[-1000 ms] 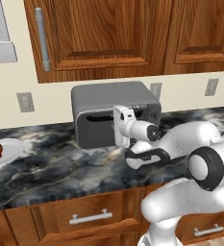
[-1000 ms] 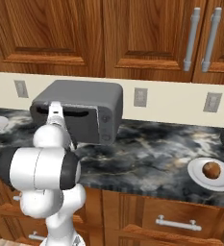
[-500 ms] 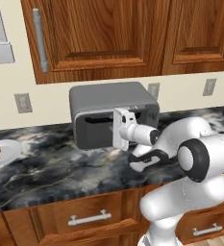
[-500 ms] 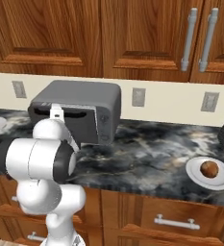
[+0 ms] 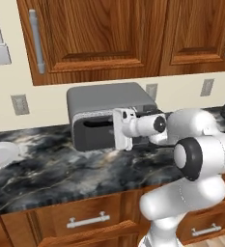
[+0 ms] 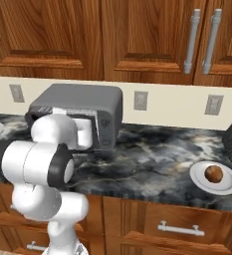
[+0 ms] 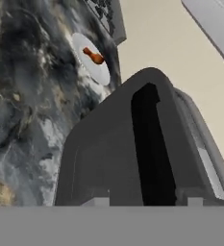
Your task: Open the toaster oven door. Place the bread on the top rack in the toaster oven and place the chicken drumstick on the bottom rack.
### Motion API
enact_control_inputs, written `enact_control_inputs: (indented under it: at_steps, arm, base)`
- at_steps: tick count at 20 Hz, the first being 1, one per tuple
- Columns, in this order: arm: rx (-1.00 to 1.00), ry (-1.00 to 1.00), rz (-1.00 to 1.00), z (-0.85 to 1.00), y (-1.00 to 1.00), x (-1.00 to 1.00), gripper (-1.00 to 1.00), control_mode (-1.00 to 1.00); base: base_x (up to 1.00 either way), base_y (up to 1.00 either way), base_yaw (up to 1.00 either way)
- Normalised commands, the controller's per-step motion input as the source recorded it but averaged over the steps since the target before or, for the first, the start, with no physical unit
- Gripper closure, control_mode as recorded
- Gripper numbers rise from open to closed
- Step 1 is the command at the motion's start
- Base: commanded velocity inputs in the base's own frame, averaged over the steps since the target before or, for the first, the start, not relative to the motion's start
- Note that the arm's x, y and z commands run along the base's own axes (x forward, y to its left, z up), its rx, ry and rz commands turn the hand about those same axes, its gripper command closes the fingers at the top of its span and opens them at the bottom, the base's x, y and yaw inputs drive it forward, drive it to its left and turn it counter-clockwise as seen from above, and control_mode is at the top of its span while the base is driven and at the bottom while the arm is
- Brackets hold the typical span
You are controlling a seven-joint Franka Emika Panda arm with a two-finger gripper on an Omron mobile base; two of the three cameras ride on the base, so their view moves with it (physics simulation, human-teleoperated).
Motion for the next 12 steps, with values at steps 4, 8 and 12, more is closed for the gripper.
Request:
enact_control_inputs:
  at_steps: [4,8,12]
  arm:
    - [-0.78,1.0,-0.08,-0.24,0.9,-0.24,1.0,-1.0]
    - [-0.75,1.0,-0.07,-0.26,0.93,-0.28,1.0,-1.0]
    - [-0.67,1.0,-0.05,-0.29,0.99,-0.41,1.0,-1.0]
  base:
    - [0.0,0.0,0.0]
    - [0.0,0.0,0.0]
    - [0.0,0.0,0.0]
